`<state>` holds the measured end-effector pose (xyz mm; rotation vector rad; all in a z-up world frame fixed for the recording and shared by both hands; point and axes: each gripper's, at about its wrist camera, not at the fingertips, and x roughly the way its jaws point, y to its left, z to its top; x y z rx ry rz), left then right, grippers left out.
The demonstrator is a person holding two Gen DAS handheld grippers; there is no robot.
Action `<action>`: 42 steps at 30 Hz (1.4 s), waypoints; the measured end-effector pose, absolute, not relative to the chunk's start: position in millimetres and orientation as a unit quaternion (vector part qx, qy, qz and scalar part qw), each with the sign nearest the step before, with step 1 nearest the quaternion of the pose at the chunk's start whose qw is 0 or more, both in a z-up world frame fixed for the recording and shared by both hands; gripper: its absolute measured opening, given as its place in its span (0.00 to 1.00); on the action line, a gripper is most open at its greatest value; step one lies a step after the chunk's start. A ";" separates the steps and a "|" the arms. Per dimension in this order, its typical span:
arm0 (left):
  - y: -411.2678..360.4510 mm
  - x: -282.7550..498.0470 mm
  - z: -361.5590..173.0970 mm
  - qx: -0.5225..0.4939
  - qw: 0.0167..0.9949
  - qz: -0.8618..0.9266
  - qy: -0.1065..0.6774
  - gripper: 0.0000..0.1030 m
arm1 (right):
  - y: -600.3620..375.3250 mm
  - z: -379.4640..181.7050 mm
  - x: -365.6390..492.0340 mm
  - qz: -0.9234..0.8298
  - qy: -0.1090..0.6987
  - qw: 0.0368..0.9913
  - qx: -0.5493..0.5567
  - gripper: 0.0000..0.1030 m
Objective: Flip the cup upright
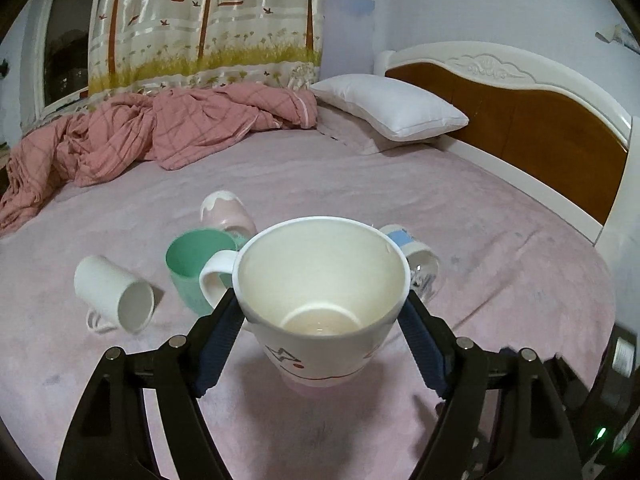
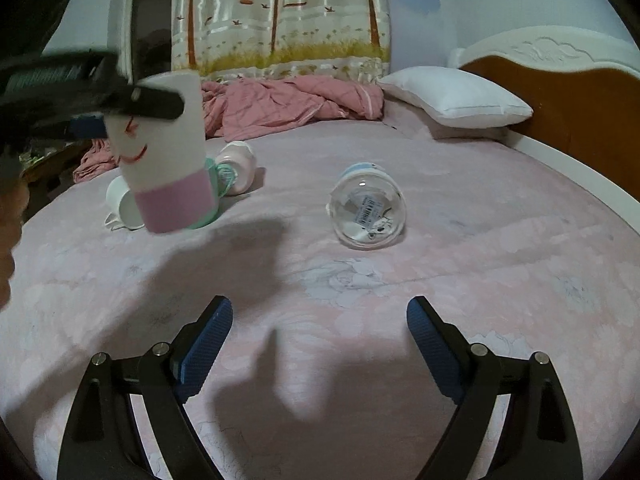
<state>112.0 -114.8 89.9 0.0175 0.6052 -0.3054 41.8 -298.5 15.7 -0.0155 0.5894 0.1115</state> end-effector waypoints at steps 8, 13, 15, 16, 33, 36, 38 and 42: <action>-88.7 91.2 38.7 -0.055 0.934 -0.134 0.325 0.74 | -304.2 17.6 39.5 0.058 0.286 0.956 0.004 0.88; -85.6 87.2 29.1 -0.049 0.932 -0.142 0.329 0.75 | -303.8 15.0 42.3 0.056 0.296 0.954 0.003 0.88; -86.2 83.9 29.3 -0.044 0.933 -0.149 0.325 0.75 | -304.7 14.9 44.5 0.057 0.297 0.953 0.004 0.88; -86.0 81.0 29.6 -0.044 0.933 -0.155 0.322 0.75 | -304.5 14.9 44.5 0.058 0.297 0.953 0.004 0.88; -31.2 -3.9 39.6 0.016 0.977 -0.095 0.191 1.00 | -300.5 13.3 41.9 0.073 0.286 0.955 -0.001 0.88; -13.6 -10.4 28.5 0.005 0.981 -0.063 0.183 1.00 | -293.9 14.9 38.0 0.078 0.277 0.958 -0.015 0.88; -5.1 -11.0 18.0 -0.004 0.983 -0.046 0.177 1.00 | -289.2 15.9 35.3 0.085 0.271 0.958 -0.023 0.88; -3.8 -5.3 2.3 -0.003 0.982 -0.019 0.186 1.00 | -281.2 14.8 33.3 0.096 0.270 0.957 -0.038 0.88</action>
